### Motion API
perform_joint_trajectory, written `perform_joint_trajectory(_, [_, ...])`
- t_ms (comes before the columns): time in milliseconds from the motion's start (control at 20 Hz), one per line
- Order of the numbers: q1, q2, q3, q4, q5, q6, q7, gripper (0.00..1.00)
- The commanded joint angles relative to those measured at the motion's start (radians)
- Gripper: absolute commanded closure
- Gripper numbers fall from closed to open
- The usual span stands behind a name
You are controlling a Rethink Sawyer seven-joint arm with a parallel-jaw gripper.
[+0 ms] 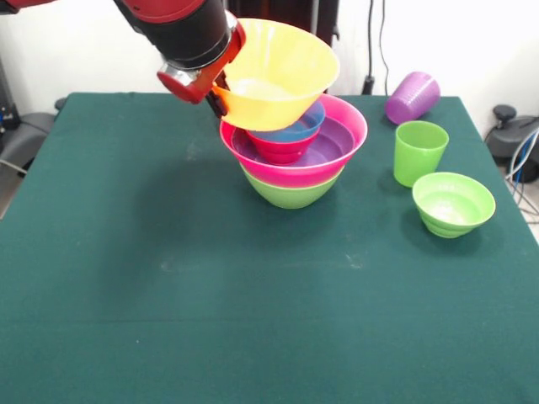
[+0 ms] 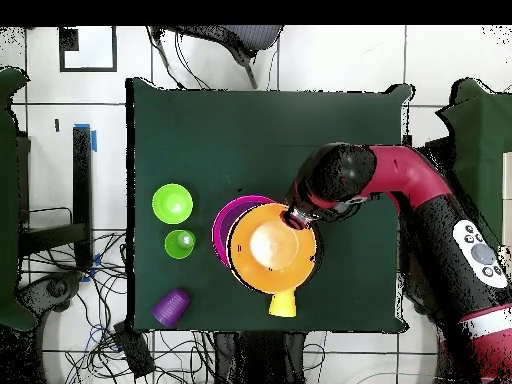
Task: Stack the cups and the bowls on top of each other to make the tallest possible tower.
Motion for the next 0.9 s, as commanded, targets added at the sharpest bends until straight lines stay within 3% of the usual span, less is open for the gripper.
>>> perform_joint_trajectory(50, [0.016, -0.021, 0.022, 0.075, 0.033, 0.054, -0.146, 1.0])
perform_joint_trajectory(350, [0.022, -0.051, 0.036, 0.105, 0.078, 0.032, -0.101, 1.0])
perform_joint_trajectory(550, [0.016, -0.064, 0.065, 0.148, 0.128, -0.036, -0.044, 1.0])
perform_joint_trajectory(900, [0.015, -0.019, 0.04, 0.172, 0.086, -0.158, -0.037, 1.0])
